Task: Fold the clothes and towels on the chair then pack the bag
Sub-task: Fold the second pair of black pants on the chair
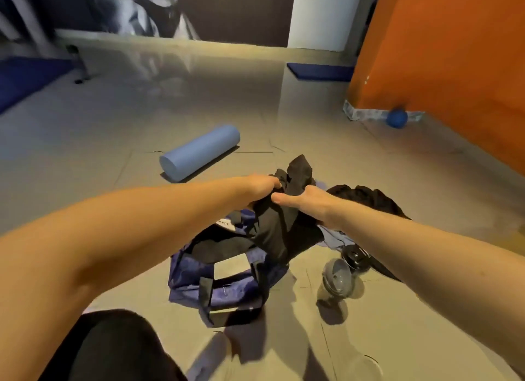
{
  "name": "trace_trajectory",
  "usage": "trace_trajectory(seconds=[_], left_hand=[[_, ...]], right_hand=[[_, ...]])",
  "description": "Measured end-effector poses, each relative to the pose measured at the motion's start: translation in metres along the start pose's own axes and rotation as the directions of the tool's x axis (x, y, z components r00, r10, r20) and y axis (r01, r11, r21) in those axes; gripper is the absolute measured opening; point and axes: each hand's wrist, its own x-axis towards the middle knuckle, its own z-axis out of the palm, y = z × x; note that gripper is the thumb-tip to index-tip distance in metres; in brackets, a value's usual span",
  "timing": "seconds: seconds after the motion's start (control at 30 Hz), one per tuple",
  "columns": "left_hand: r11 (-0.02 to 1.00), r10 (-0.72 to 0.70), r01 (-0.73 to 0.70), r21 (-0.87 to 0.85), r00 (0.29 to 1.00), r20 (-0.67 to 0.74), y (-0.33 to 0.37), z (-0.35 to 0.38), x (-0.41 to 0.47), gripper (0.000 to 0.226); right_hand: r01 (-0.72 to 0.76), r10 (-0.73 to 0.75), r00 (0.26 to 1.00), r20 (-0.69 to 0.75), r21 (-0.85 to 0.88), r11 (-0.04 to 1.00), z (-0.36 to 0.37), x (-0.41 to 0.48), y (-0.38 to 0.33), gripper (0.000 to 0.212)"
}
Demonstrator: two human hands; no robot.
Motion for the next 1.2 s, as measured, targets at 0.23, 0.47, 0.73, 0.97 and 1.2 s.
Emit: trace_trajectory(seconds=[0.23,0.47,0.73,0.97,1.2], left_hand=[[0.984,-0.161,0.152,-0.092,0.981,-0.104,-0.109,-0.021,0.064,0.028],[0.966,-0.138,0.083,-0.246,0.967,-0.213,-0.199,-0.029,0.109,0.026],[0.887,-0.208,0.127,0.445,0.968,0.138,-0.268,0.017,0.129,0.041],[0.713,0.205,-0.311,0.629,0.949,0.237,-0.254,0.021,0.092,0.013],[0.595,0.511,-0.527,0.606,0.831,0.221,-0.262,0.000,0.054,0.024]], right_hand=[[0.127,-0.121,0.991,0.047,-0.134,0.983,0.095,0.088,-0.001,0.050],[0.168,-0.175,0.984,-0.038,-0.143,0.975,0.147,0.173,0.032,0.051],[0.087,-0.097,0.987,-0.124,-0.084,0.993,0.148,0.209,0.041,0.042],[0.068,-0.057,0.982,-0.182,0.050,0.996,0.157,0.213,0.016,0.042],[0.107,-0.087,0.986,-0.139,0.136,0.985,0.195,0.191,0.022,0.047]])
